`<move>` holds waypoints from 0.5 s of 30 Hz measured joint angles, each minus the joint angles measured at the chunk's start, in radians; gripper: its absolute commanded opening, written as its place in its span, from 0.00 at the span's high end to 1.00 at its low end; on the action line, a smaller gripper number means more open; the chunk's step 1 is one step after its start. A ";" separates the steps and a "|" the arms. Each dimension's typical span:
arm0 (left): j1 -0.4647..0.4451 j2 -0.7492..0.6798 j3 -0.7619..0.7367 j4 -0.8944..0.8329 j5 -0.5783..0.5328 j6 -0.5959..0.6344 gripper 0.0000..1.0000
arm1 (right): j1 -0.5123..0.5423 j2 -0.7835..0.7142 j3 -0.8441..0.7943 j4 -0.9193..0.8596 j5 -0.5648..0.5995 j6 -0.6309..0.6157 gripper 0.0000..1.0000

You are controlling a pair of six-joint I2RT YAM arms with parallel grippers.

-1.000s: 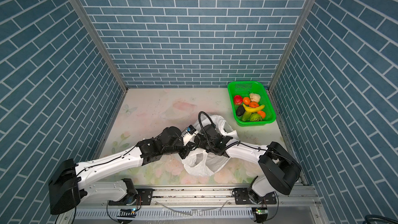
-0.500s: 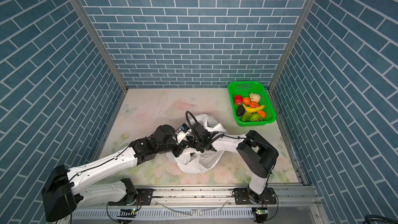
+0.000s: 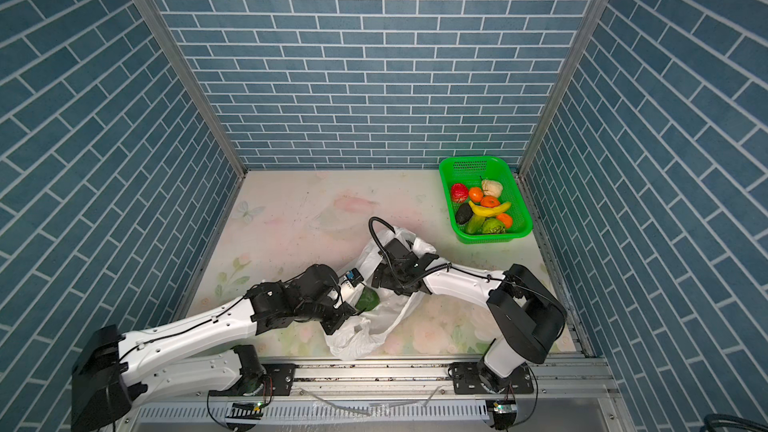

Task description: Untie the knot of the plastic bag and take out the fruit

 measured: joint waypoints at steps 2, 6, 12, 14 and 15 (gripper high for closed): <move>-0.019 0.015 0.000 -0.002 -0.026 -0.013 1.00 | 0.000 -0.022 0.000 0.001 -0.002 -0.002 0.04; -0.033 -0.012 -0.012 0.002 -0.090 -0.034 1.00 | 0.004 -0.031 0.002 0.007 -0.046 -0.015 0.07; -0.033 -0.057 -0.014 -0.006 -0.204 -0.047 1.00 | 0.049 -0.007 0.025 -0.016 -0.107 -0.065 0.10; -0.033 -0.078 -0.014 -0.006 -0.235 -0.049 1.00 | 0.066 -0.006 0.029 -0.026 -0.119 -0.089 0.10; -0.033 -0.085 -0.014 -0.006 -0.246 -0.049 1.00 | 0.074 -0.005 0.036 -0.034 -0.123 -0.102 0.10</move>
